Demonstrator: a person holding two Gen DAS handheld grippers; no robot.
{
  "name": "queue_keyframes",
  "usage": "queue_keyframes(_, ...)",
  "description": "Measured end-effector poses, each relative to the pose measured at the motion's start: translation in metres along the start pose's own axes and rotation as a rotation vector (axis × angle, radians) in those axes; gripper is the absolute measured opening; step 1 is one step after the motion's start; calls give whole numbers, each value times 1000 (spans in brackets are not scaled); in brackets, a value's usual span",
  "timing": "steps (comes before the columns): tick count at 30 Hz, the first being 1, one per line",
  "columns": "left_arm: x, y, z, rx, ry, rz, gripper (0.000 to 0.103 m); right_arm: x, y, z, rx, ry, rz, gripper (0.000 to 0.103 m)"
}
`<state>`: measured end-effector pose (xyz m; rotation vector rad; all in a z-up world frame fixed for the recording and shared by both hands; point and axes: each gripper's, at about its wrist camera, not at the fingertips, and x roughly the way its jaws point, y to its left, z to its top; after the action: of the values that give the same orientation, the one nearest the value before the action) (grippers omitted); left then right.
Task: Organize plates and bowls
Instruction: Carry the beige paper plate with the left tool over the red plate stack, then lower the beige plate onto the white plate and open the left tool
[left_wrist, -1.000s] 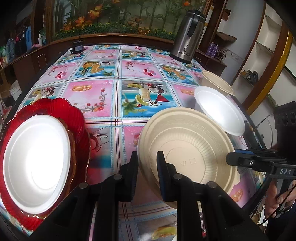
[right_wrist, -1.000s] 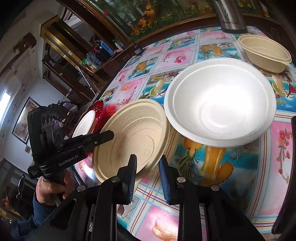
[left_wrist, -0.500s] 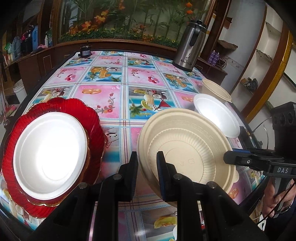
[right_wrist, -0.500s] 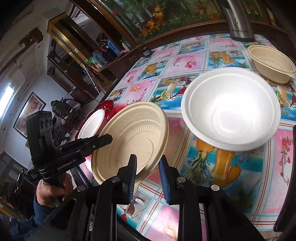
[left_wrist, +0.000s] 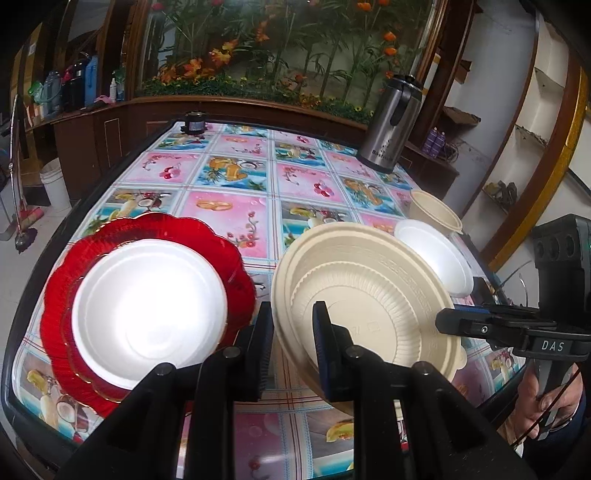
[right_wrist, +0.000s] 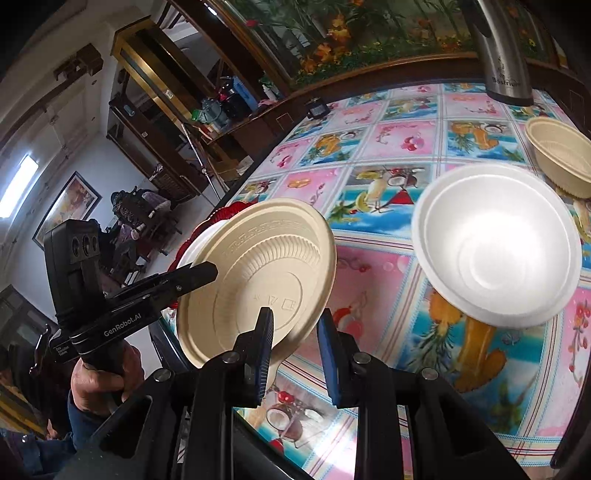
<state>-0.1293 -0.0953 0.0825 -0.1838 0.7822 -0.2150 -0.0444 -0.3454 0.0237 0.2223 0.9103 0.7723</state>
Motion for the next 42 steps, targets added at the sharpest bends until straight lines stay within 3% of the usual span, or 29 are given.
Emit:
queue_keyframes(21, -53, 87, 11, -173, -122, 124, 21, 62, 74, 53, -130, 3, 94, 27)
queue_keyframes(31, -47, 130, 2, -263, -107, 160, 21, 115, 96, 69, -151, 53, 118, 28)
queue_keyframes(42, -34, 138, -2, -280, -84, 157, 21, 141, 87, 69, -136, 92, 98, 28)
